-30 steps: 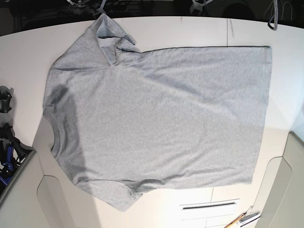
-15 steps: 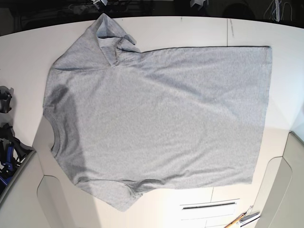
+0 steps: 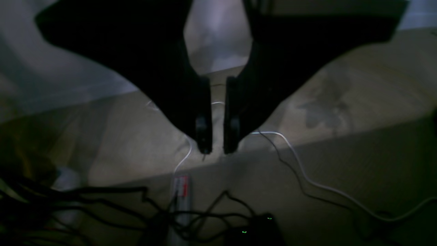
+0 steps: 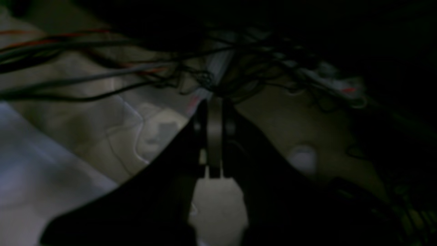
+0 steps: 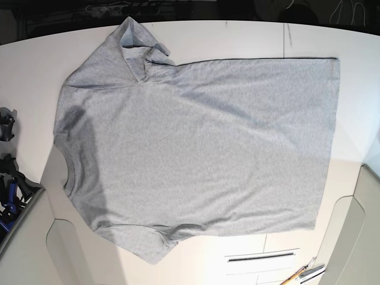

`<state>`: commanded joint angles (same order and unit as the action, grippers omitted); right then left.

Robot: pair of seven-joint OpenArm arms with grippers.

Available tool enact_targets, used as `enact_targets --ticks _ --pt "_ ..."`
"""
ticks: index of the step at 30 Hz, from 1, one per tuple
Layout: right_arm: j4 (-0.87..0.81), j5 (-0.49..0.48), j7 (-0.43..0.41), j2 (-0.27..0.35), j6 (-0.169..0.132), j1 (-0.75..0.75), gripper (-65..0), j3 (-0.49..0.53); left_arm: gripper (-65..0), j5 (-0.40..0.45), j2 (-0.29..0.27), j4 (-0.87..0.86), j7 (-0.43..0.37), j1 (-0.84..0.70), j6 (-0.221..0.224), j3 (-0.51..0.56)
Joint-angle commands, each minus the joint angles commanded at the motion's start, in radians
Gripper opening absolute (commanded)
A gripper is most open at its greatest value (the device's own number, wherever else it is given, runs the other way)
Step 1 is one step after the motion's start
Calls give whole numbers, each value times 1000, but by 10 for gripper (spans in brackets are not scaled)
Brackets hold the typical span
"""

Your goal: Fold the T-shirt properly

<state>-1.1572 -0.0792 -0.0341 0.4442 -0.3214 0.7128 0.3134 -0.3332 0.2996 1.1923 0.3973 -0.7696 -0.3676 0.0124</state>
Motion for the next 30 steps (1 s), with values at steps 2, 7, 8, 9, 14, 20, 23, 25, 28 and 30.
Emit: enact_targets --ticks 2,7,8,9,14,20,23,25,28,30 --pt "-90 0 0 35 0 58 -650 -1 -554 -20 0 68 2 -43 0 -29" --pt "-315 0 0 105 0 196 -650 -44 -552 -84 0 228 62 -135 0 -84" --pt "-361 0 0 114 0 222 -650 -62 -552 -103 0 261 71 -150 0 -97" --pt "-405 -2 0 123 0 248 -650 -83 -552 -124 0 294 84 -163 0 -112" --pt "-606 -108 0 149 -3 365 -650 -219 -524 -240 0 453 171 -215 -82 -213" --pt "-784 -271 1 148 -72 404 -650 -396 -357 -374 0 599 252 -248 -175 -371" --pt "-829 -401 12 145 -71 404 -650 -477 -348 -451 0 639 281 -247 -231 -462" --pt "-835 -468 64 128 -71 387 -650 -527 -348 -502 0 655 294 -247 -250 -527" --pt "-835 -551 163 94 -59 346 -640 -587 -321 -560 0 683 303 -247 -282 -603" --pt "-835 -586 212 70 -20 320 -611 -613 -270 -600 0 701 303 -247 -282 -634"
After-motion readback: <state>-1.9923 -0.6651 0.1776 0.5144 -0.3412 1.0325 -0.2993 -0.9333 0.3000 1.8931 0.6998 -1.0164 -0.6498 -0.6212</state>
